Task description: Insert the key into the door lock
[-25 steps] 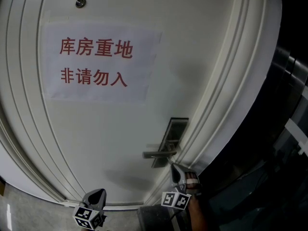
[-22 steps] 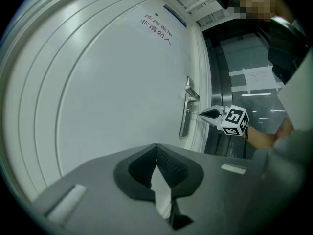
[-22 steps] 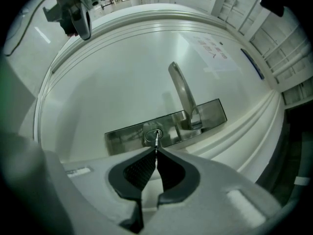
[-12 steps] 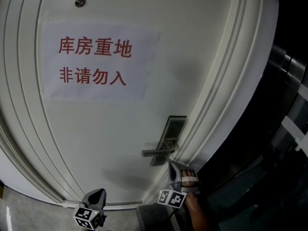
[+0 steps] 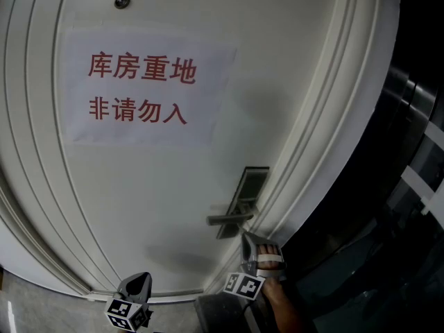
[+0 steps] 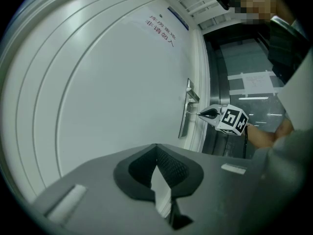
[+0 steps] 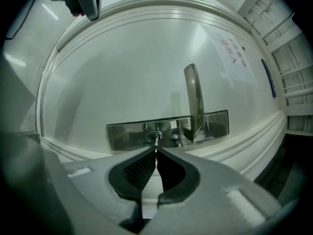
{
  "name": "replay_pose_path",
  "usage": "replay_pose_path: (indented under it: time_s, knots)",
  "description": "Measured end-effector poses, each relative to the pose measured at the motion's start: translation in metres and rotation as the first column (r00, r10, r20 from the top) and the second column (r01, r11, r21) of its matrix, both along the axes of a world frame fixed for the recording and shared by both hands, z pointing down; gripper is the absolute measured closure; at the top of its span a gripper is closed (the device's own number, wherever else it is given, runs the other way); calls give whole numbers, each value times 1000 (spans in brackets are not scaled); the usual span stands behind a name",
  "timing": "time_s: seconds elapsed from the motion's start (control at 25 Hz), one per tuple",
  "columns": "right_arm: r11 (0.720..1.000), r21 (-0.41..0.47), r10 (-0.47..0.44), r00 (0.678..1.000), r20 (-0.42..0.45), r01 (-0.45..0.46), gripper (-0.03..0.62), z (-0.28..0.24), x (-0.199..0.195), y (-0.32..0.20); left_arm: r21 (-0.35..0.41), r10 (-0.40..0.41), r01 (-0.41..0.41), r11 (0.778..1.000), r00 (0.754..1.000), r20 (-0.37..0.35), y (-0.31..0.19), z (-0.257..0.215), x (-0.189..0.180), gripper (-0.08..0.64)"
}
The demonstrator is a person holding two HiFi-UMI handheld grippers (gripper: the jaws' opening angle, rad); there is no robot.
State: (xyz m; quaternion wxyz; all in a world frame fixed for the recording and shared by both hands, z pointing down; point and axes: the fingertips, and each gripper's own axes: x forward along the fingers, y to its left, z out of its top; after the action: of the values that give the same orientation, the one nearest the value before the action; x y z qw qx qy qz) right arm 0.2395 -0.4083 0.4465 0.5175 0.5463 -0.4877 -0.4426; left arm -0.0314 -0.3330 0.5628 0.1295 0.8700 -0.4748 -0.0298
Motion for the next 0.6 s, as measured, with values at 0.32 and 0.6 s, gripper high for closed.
replay_pose_path:
  time_s: [0.32, 0.6]
  knots:
    - [999, -5, 47, 999, -9, -47, 581, -1, 2, -3, 0, 10, -10, 1000, 1000, -7, -3, 2, -5, 557]
    - [998, -6, 61, 998, -13, -61, 581, -2, -2, -7, 10, 20, -20, 1000, 1000, -21, -6, -6, -9, 557]
